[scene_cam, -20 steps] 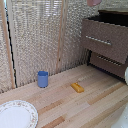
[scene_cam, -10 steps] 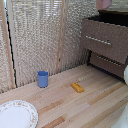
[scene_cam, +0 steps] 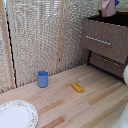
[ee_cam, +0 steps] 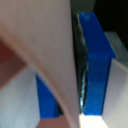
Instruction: Propose to navigate your clamp on the clench of the first drawer. Use gentle force to register to the cabinet. Send posterior your swing mandate till over it lurks, a cup of pink essence. Fortify your grip after aiming concentric with the pink cup’s periphery. Manoeuvre the pink towards the cabinet's top. Drop your compression till the cup is resting inside.
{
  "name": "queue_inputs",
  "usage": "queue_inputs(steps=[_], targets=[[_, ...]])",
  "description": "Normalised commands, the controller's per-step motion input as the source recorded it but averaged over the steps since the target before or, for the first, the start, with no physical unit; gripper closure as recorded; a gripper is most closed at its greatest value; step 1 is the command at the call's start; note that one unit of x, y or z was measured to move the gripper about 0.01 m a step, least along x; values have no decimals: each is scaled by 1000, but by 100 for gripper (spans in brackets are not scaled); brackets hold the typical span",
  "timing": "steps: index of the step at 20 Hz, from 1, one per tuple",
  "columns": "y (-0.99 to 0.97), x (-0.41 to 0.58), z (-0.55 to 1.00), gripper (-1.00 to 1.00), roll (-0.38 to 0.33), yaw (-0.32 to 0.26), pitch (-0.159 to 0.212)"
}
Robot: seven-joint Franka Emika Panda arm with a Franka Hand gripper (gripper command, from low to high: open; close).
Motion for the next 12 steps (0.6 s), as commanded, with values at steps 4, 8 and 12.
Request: queue_inputs(steps=[4,8,12], targets=[[-366,-34,-444,-100,3,-33,13],[0,25,431,-100,52,-23,15],[0,172,914,-100,85,5,33]])
